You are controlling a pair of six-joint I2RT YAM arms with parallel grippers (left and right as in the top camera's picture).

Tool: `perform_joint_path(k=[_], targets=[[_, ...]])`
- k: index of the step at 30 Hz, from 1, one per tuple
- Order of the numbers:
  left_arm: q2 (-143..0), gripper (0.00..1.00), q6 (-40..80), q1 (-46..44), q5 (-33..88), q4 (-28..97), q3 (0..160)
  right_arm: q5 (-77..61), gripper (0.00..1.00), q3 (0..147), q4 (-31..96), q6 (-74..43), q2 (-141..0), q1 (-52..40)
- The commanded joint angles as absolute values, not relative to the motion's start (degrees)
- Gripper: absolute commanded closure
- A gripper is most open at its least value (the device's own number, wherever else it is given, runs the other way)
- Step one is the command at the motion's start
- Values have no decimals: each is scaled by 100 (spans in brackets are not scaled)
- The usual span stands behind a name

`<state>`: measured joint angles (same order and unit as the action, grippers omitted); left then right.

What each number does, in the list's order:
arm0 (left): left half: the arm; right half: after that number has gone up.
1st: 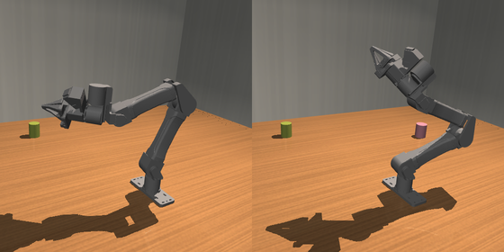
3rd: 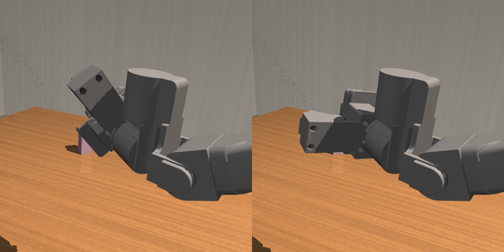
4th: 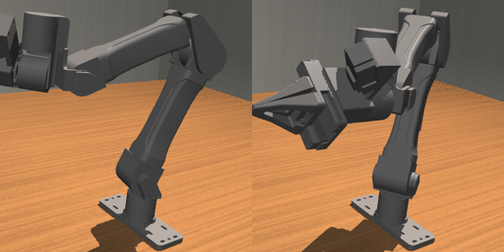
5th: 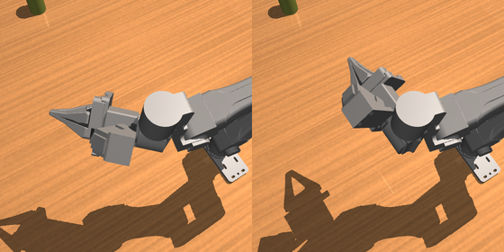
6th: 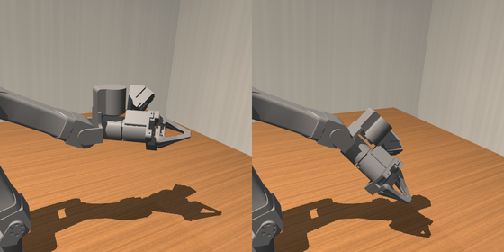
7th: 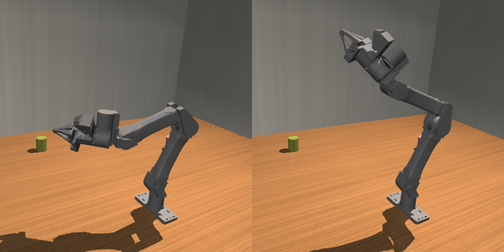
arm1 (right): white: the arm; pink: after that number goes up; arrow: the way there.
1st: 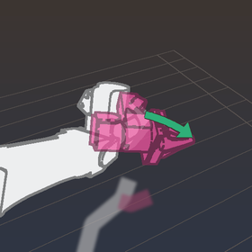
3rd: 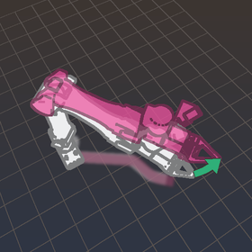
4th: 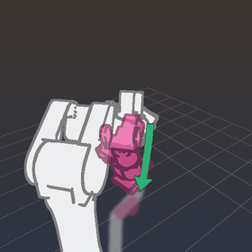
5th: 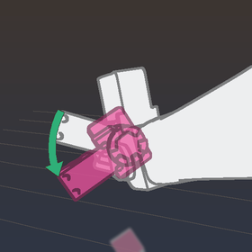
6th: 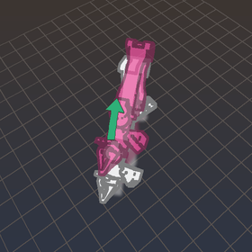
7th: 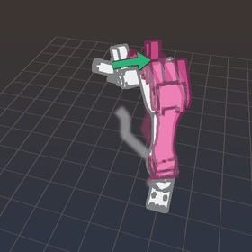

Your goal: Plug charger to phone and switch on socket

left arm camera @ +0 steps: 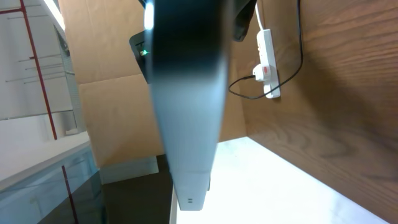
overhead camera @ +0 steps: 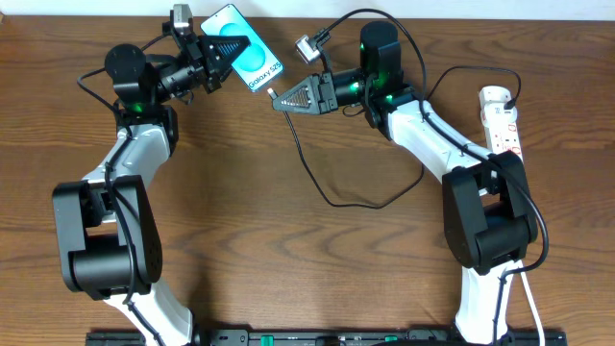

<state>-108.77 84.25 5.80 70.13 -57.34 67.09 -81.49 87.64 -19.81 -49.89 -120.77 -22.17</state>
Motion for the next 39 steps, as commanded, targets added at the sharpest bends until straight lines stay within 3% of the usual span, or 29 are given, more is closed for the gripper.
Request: perform_joint_path(k=[1, 24, 39], targets=[[-10803, 93, 8453, 631, 6982, -5824, 6757, -8313, 99, 8816, -2001, -5124, -12057, -2167], [-10803, 93, 8451, 705, 6917, -5931, 6757, -8309, 99, 8816, -2099, -5122, -12416, -1986], [-10803, 93, 8169, 707, 6917, -5927, 6757, -8453, 99, 8816, -3190, -6117, -12866, -2036]])
